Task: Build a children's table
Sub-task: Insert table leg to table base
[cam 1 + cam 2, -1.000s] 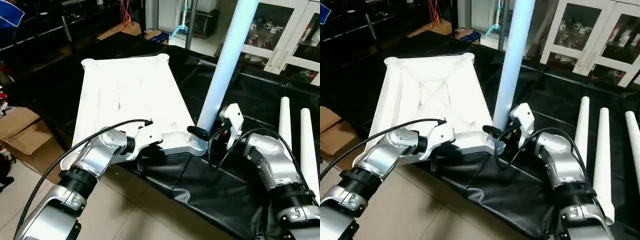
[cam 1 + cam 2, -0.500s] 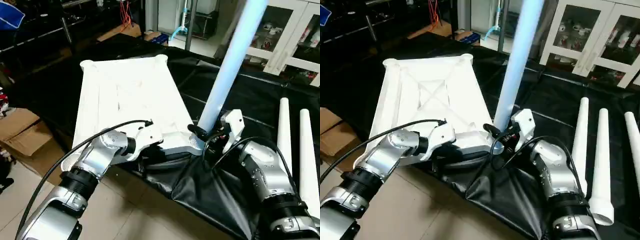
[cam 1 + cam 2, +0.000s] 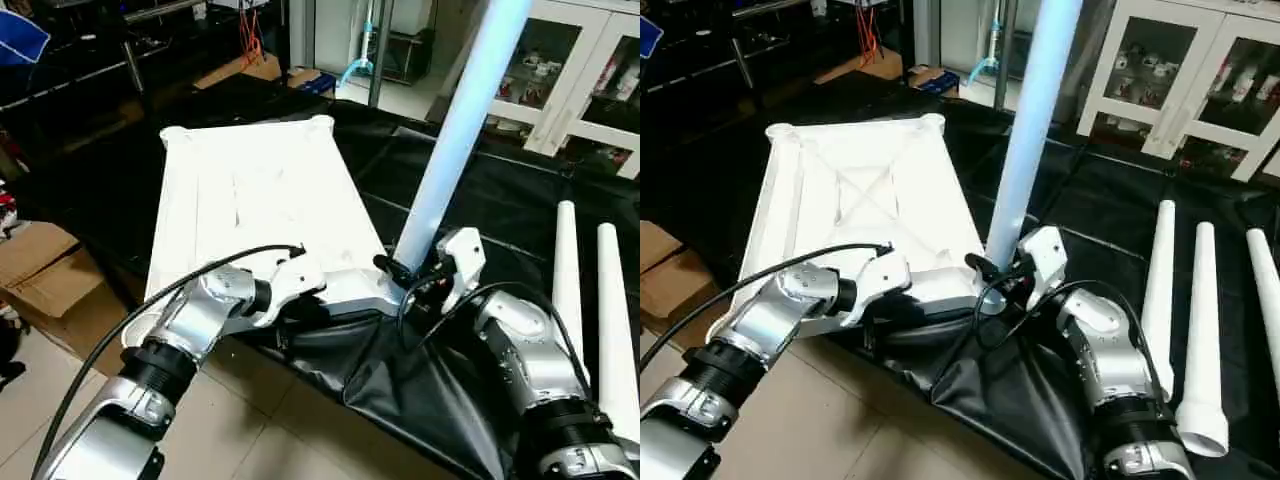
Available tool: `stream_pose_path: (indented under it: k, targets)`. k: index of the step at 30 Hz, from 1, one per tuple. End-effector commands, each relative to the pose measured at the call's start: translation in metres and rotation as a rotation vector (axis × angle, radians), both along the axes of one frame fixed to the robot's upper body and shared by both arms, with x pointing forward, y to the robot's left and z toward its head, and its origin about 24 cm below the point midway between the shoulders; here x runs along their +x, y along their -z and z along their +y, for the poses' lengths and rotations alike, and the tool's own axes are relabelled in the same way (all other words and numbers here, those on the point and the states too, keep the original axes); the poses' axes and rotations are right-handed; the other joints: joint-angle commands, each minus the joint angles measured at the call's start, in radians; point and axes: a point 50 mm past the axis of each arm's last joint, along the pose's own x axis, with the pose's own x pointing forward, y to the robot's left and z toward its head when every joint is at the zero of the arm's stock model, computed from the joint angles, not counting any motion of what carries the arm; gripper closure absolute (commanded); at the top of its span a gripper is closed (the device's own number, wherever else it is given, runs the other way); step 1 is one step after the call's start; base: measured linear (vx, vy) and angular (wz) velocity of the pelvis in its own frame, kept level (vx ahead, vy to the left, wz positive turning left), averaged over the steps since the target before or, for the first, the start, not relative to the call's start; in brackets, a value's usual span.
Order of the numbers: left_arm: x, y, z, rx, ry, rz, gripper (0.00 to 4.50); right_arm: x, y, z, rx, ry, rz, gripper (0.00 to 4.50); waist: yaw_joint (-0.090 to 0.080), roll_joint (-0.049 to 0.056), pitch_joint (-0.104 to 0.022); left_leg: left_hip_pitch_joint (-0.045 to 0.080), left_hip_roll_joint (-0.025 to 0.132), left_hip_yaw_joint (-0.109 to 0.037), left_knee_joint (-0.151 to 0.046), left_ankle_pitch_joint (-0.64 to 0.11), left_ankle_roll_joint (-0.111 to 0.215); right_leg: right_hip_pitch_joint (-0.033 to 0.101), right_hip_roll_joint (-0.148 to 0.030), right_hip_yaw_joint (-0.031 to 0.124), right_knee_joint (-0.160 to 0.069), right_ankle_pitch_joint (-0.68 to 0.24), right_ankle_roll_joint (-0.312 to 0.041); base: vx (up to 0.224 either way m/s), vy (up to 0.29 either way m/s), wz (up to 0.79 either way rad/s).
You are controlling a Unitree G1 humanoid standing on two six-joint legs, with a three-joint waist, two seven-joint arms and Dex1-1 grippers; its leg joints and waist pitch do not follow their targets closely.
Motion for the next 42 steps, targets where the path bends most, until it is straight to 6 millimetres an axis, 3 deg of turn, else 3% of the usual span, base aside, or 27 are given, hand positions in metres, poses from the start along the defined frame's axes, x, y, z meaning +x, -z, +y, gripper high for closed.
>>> stream_pose_path:
  k: [1, 8, 12, 14, 15, 17, 21, 22, 26, 30, 37, 42]
  targets:
    - [-0.003, 0.01, 0.002, -0.019, -0.039, 0.033, 4.5, -0.031, 0.061, -0.007, -0.158, -0.043, 0.297, 2.64, 0.0, -0.007, -0.005, 0.012, 0.068, -0.043, -0.106, -0.412, -0.019, -0.015, -0.053, 0.033, -0.097, -0.319, -0.174, 0.0, 0.0, 0.0]
    - [-0.003, 0.009, 0.002, -0.02, -0.035, 0.032, 4.5, -0.034, 0.059, -0.008, -0.178, -0.168, 0.37, 2.64, 0.001, -0.007, -0.005, 0.01, 0.068, -0.042, -0.107, -0.401, -0.009, -0.013, -0.05, 0.031, -0.096, -0.297, -0.182, 0.0, 0.0, 0.0]
    - [-0.003, 0.006, 0.0, -0.036, -0.031, 0.034, 4.5, -0.018, 0.034, -0.01, 0.004, -0.135, 0.364, 2.64, 0.006, -0.008, -0.009, 0.009, 0.068, -0.038, -0.104, -0.342, 0.013, -0.005, -0.051, 0.032, -0.091, -0.219, -0.205, 0.0, 0.0, 0.0]
    - [-0.003, 0.006, 0.001, -0.036, -0.028, 0.035, 4.5, -0.014, 0.027, -0.012, 0.009, -0.149, 0.352, 2.64, 0.01, -0.007, -0.013, 0.008, 0.069, -0.037, -0.101, -0.292, 0.025, 0.001, -0.051, 0.029, -0.084, -0.149, -0.221, 0.0, 0.0, 0.0]
    - [-0.003, 0.006, 0.001, -0.034, -0.021, 0.036, 4.5, -0.012, 0.019, -0.018, -0.038, -0.209, 0.338, 2.64, 0.012, -0.001, -0.012, 0.007, 0.068, -0.035, -0.1, -0.266, 0.034, 0.001, -0.051, 0.028, -0.082, -0.108, -0.232, 0.0, 0.0, 0.0]
    - [-0.004, 0.006, 0.001, -0.032, -0.012, 0.036, 4.5, -0.012, 0.012, -0.024, -0.102, -0.276, 0.33, 2.64, 0.017, -0.006, -0.015, 0.008, 0.067, -0.031, -0.092, -0.228, 0.058, 0.007, -0.049, 0.025, -0.077, -0.053, -0.249, 0.0, 0.0, 0.0]
    - [-0.004, 0.004, 0.001, -0.037, -0.01, 0.034, 4.5, -0.008, -0.005, -0.031, -0.127, -0.333, 0.32, 2.64, 0.034, -0.005, -0.017, 0.009, 0.068, -0.026, -0.081, -0.136, 0.11, 0.012, -0.053, 0.025, -0.067, 0.027, -0.271, 0.0, 0.0, 0.0]
    - [-0.004, 0.004, 0.001, -0.038, -0.01, 0.033, 4.5, -0.007, -0.01, -0.031, -0.131, -0.346, 0.32, 2.64, 0.038, -0.013, -0.018, 0.008, 0.069, -0.024, -0.079, -0.109, 0.121, 0.015, -0.052, 0.024, -0.063, 0.056, -0.276, 0.0, 0.0, 0.0]
    - [-0.005, 0.005, 0.002, -0.04, -0.011, 0.036, 4.5, -0.006, -0.016, -0.03, -0.181, -0.38, 0.297, 2.64, 0.053, -0.009, -0.019, 0.01, 0.07, -0.021, -0.072, -0.069, 0.144, 0.013, -0.052, 0.022, -0.056, 0.091, -0.283, 0.0, 0.0, 0.0]
    - [-0.006, 0.006, 0.002, -0.041, -0.01, 0.039, 4.5, -0.004, -0.018, -0.025, -0.18, -0.371, 0.264, 2.64, 0.053, -0.013, -0.013, 0.007, 0.069, -0.021, -0.073, -0.088, 0.137, 0.01, -0.053, 0.024, -0.059, 0.04, -0.279, 0.0, 0.0, 0.0]
    - [-0.006, 0.004, 0.002, -0.043, -0.01, 0.029, 4.5, 0.006, -0.029, -0.015, -0.156, -0.328, 0.186, 2.64, 0.046, -0.008, -0.01, 0.01, 0.069, -0.024, -0.08, -0.14, 0.095, 0.009, -0.052, 0.026, -0.064, -0.039, -0.276, 0.0, 0.0, 0.0]
    - [-0.005, 0.003, 0.002, -0.047, -0.032, 0.008, 4.5, -0.005, -0.016, -0.014, -0.135, -0.295, 0.191, 2.64, 0.047, -0.008, -0.01, 0.008, 0.068, -0.023, -0.077, -0.107, 0.103, 0.011, -0.052, 0.028, -0.06, 0.023, -0.272, 0.0, 0.0, 0.0]
